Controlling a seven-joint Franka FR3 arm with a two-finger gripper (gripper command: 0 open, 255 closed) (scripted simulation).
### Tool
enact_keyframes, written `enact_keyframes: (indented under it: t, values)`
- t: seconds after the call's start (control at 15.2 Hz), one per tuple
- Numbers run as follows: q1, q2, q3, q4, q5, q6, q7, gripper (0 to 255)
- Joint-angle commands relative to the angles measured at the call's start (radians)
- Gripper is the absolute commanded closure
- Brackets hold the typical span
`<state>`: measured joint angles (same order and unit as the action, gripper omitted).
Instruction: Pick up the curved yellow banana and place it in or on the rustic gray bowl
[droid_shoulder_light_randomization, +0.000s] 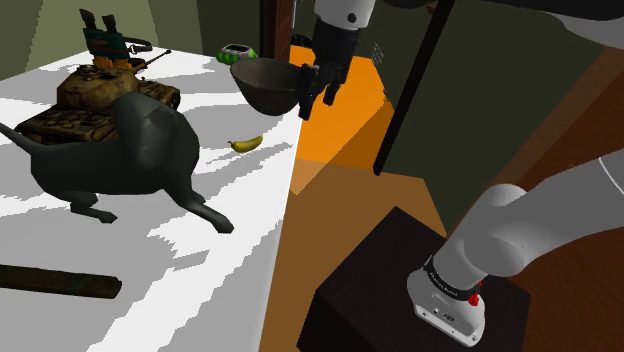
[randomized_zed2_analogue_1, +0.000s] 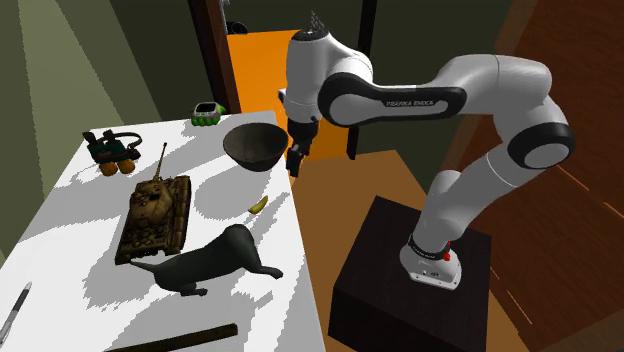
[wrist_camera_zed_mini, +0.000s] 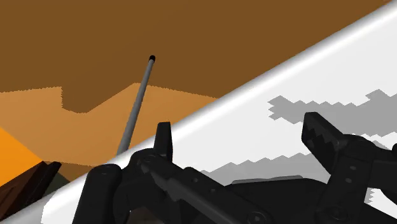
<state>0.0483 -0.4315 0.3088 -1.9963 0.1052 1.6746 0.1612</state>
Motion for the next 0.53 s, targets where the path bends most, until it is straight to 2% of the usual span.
enact_keyframes:
  t: [0.0,0.46]
  values:
    - [0.006,0.063,0.046,0.053,-0.008,-0.003,0.055,0]
    - [0.037,0.339,0.189,0.303,-0.099,-0.046,0.247,0]
